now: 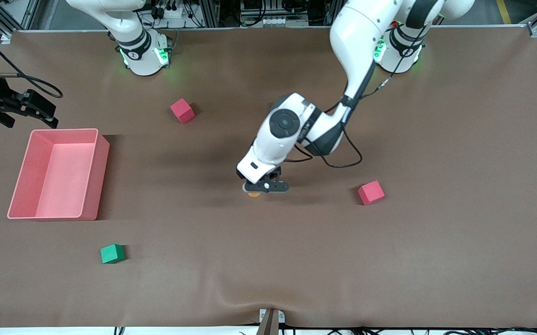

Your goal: Place and upright button with both arms

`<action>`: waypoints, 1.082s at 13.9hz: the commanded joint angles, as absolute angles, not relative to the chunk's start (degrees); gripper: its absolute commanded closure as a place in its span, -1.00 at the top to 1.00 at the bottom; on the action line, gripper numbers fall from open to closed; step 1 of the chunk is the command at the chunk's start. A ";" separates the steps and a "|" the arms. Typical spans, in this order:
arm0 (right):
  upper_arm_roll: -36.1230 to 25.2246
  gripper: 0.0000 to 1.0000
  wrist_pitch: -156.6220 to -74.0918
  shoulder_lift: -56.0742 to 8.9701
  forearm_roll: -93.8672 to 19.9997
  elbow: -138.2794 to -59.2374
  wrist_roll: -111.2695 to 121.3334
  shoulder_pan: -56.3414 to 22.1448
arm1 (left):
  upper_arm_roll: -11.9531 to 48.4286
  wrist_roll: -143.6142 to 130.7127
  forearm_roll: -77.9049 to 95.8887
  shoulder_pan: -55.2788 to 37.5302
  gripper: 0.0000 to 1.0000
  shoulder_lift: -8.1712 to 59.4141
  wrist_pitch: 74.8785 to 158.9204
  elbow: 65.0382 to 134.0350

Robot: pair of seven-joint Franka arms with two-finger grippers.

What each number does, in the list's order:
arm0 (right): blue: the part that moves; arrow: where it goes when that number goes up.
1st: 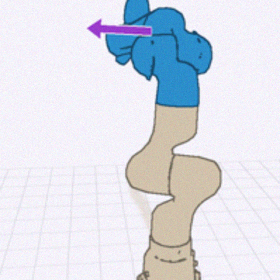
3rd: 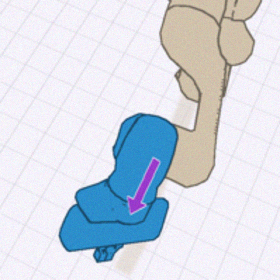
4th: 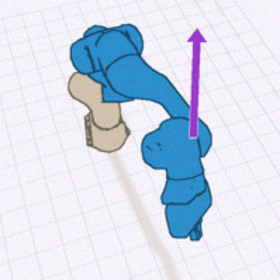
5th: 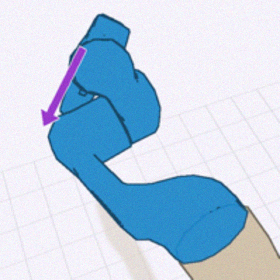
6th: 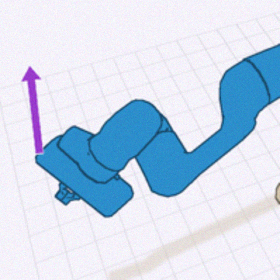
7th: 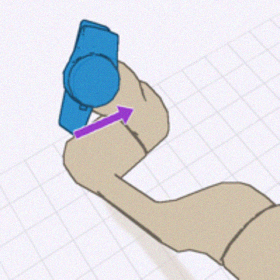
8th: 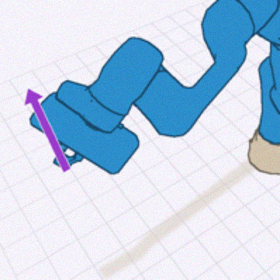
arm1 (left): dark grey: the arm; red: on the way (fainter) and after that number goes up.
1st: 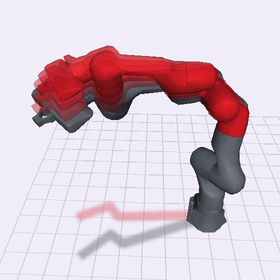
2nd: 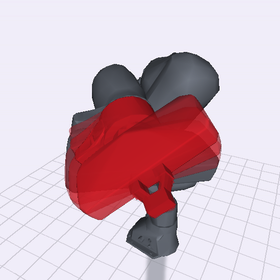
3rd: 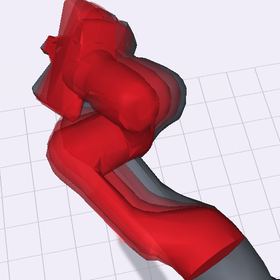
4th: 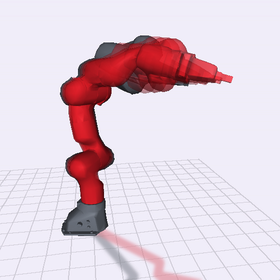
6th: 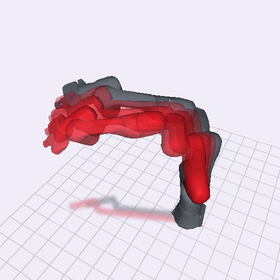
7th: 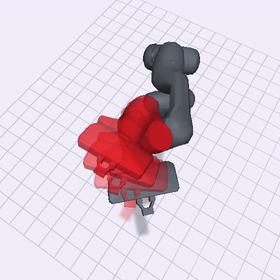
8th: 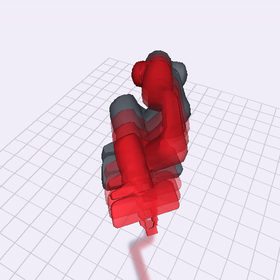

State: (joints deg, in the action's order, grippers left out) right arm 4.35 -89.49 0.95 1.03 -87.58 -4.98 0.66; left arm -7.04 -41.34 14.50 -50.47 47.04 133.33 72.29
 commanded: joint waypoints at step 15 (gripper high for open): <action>5.10 1.00 -88.59 0.44 1.14 -86.31 -4.31 1.76 | -12.92 -89.87 -30.91 -64.16 -1.00 54.14 144.23 72.95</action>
State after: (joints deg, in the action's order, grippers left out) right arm 4.35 -89.47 0.95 1.03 -87.58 -4.98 0.66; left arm -11.84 -83.38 -26.11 -62.78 53.74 143.21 72.87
